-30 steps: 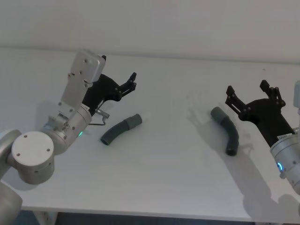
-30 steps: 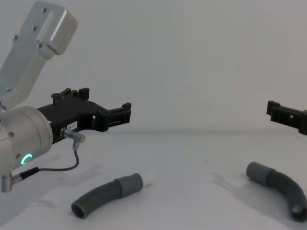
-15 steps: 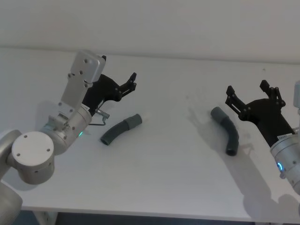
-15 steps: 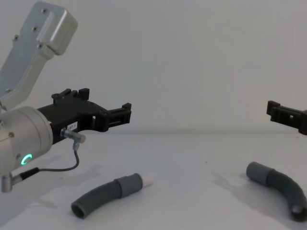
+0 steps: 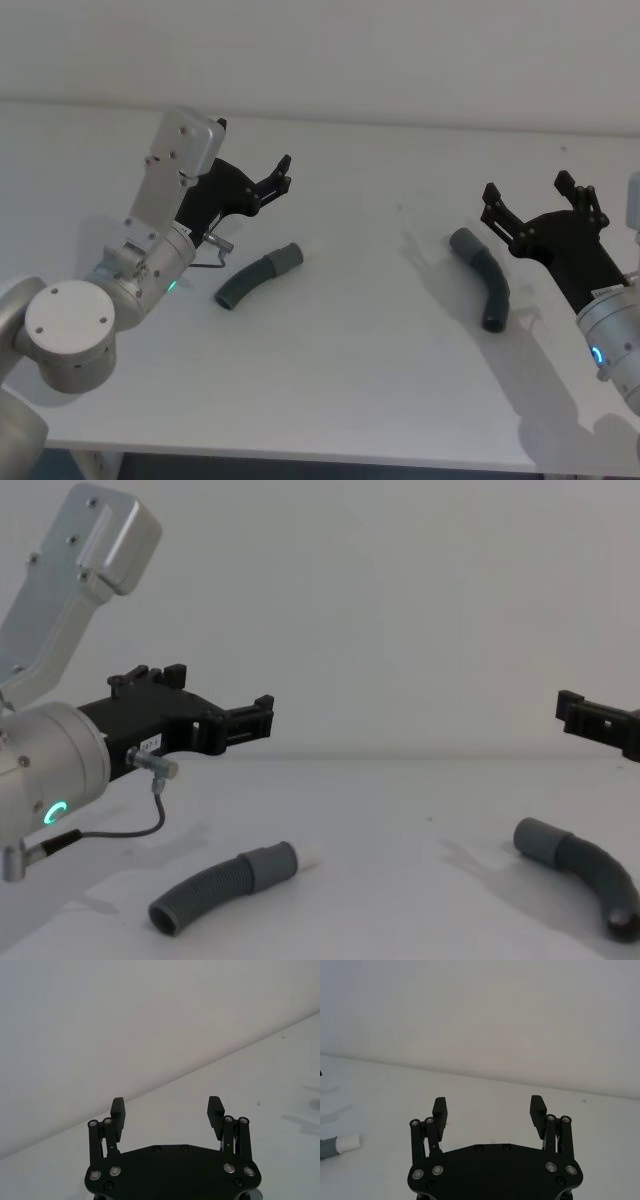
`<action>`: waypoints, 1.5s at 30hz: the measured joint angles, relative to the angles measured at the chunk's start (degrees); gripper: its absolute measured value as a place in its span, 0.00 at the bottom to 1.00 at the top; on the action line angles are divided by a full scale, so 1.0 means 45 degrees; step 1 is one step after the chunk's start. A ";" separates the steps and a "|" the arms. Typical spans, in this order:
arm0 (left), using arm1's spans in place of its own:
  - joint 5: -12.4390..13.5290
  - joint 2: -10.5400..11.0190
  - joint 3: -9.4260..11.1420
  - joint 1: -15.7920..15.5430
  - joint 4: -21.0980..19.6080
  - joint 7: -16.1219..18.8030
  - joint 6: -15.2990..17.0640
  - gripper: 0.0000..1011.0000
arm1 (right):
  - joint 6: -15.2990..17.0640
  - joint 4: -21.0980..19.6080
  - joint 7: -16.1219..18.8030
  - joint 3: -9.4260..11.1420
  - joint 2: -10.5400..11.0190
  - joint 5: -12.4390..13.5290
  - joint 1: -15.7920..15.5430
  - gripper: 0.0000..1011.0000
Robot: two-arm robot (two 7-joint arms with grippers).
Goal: Use both hands to pick up one end of the pipe from the table, align the ends, and insert them.
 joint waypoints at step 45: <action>-0.1239 0.1801 0.0153 -0.0519 -0.1612 -0.3620 0.4534 0.99 | 0.0000 0.0000 0.0000 0.0001 0.0000 -0.0001 -0.0001 0.99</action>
